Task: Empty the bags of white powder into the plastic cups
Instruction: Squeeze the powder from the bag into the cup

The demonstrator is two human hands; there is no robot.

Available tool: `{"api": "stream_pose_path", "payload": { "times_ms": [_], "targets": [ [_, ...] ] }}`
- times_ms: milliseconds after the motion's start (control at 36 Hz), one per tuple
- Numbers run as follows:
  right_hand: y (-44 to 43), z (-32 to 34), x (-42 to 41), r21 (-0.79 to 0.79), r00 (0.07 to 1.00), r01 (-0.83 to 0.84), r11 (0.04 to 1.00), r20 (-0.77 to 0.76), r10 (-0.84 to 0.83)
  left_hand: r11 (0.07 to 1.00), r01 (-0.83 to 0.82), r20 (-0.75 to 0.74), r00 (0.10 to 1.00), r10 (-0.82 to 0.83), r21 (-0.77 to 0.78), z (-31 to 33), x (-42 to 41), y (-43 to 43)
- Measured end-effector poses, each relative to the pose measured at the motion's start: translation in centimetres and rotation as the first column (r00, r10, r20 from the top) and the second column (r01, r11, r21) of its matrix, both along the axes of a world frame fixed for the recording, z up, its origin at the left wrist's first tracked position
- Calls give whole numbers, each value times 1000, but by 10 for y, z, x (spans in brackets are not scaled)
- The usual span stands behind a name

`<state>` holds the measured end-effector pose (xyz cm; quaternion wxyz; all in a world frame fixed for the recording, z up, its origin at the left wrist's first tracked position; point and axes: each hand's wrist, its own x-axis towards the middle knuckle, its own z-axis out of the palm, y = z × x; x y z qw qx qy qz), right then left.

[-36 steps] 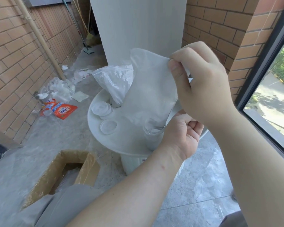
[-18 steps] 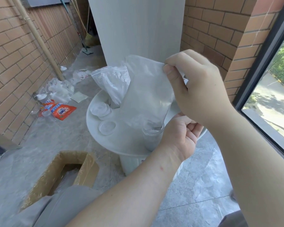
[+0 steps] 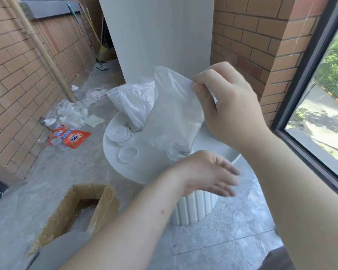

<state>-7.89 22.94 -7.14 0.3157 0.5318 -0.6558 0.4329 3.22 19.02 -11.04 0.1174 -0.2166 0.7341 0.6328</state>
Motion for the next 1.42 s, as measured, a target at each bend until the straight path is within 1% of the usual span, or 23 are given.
{"api": "stream_pose_path", "payload": {
  "times_ms": [56, 83, 139, 194, 222, 278, 306, 333, 389, 472, 528, 639, 694, 750, 806, 861, 917, 1000, 1111, 1194, 1278, 1361, 1417],
  "targets": [
    [0, -3, -3, 33, 999, 16, 999, 34, -17, 965, 130, 53, 991, -121, -229, 20, 18, -14],
    [-1, -3, -2, 37, 999, 18, 999, 34, -19, 943, 134, 35, 991, -129, -306, 33, 27, -24],
    [-1, -4, -3, 40, 999, 3, 999, 48, -5, 923, 25, -76, 995, -59, -384, 60, 47, -43],
    [-1, -5, -2, 48, 999, -7, 999, 51, 4, 894, -235, -320, 941, 110, -382, 77, 61, -61],
    [-2, -5, -2, 57, 998, -5, 998, 60, 2, 848, -402, -476, 854, 211, -345, 80, 64, -70],
    [-2, -5, -1, 66, 998, -3, 998, 67, -1, 679, -691, -747, 584, 319, -250, 81, 67, -84],
    [-2, -4, 0, 67, 998, -3, 998, 64, -2, 595, -764, -824, 490, 282, -251, 80, 65, -89],
    [-2, -4, 1, 69, 998, -5, 998, 66, 1, 542, -792, -861, 458, 221, -283, 77, 63, -92],
    [-2, -4, 1, 71, 997, -5, 997, 72, 0, 546, -749, -845, 519, 133, -374, 70, 54, -97],
    [-2, -5, 4, 61, 997, -3, 998, 72, -1, 653, -619, -760, 642, 102, -436, 62, 37, -98],
    [-2, -7, 5, 43, 998, 0, 999, 70, -3, 671, -604, -747, 656, 111, -430, 54, 28, -95],
    [-1, -16, 8, -50, 989, 22, 999, 145, -14, 617, -742, -824, 506, 256, -264, 37, 21, -91],
    [2, -26, 14, -107, 945, 80, 991, 326, -41, 588, -779, -843, 452, 291, -215, 32, 20, -87],
    [10, -40, 25, -34, 825, 125, 992, 559, -85, 545, -817, -867, 400, 298, -191, 31, 20, -81],
    [18, -58, 35, 175, 729, 57, 983, 666, -160, 501, -843, -886, 370, 279, -195, 29, 19, -77],
    [25, -75, 46, 408, 757, -32, 912, 606, -245, 451, -866, -903, 354, 244, -217, 25, 19, -76],
    [27, -85, 55, 504, 774, -106, 857, 583, -248, 412, -881, -916, 340, 213, -232, 23, 18, -75],
    [28, -89, 64, 525, 764, -144, 839, 598, -243, 360, -903, -930, 317, 189, -235, 20, 15, -73],
    [29, -86, 70, 636, 782, -190, 748, 559, -277, 328, -924, -945, 267, 190, -195, 17, 12, -72],
    [28, -83, 70, 563, 767, -126, 817, 578, -280, 322, -929, -949, 253, 188, -184, 14, 10, -72],
    [29, -83, 72, 615, 812, -134, 777, 518, -270, 311, -933, -953, 247, 177, -184, 10, 9, -71],
    [29, -82, 71, 592, 772, -135, 794, 565, -291, 322, -930, -955, 242, 174, -177, 4, 8, -71],
    [29, -81, 71, 631, 792, -135, 764, 532, -299, 315, -932, -953, 245, 181, -180, 3, 7, -70]
  ]
}}
